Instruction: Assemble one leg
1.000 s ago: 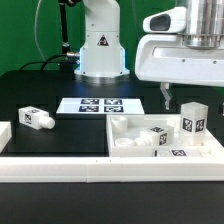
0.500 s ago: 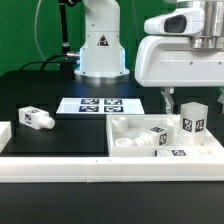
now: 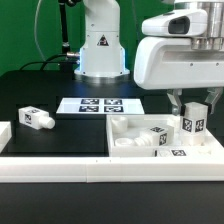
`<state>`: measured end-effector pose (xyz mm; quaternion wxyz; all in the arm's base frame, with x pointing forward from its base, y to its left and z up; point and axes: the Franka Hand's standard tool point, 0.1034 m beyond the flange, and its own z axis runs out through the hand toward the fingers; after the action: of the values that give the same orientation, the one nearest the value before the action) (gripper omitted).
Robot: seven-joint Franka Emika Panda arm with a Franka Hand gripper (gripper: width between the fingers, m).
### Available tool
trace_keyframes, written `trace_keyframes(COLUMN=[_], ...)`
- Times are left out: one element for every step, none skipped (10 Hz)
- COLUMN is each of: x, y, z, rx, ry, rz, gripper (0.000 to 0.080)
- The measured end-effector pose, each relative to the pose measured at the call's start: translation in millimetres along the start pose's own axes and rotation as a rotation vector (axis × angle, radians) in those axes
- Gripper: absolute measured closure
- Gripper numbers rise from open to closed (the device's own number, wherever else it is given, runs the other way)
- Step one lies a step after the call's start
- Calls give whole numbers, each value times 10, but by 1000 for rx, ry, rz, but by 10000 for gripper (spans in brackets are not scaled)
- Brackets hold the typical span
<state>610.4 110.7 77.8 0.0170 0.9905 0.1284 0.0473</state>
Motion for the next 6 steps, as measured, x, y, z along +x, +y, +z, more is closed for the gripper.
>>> trace_keyframes(x=[2,3,3,-3,-4,-8], y=[-1,-2,0,26,45,54], z=[-2,-3,-2,2,3,8], rx=[0,0,1,11,21,39], ry=[1,1,1,-1,-1,-1], rz=[1,35,95,213,325,462], gripper=[511,511,511,512,512,511])
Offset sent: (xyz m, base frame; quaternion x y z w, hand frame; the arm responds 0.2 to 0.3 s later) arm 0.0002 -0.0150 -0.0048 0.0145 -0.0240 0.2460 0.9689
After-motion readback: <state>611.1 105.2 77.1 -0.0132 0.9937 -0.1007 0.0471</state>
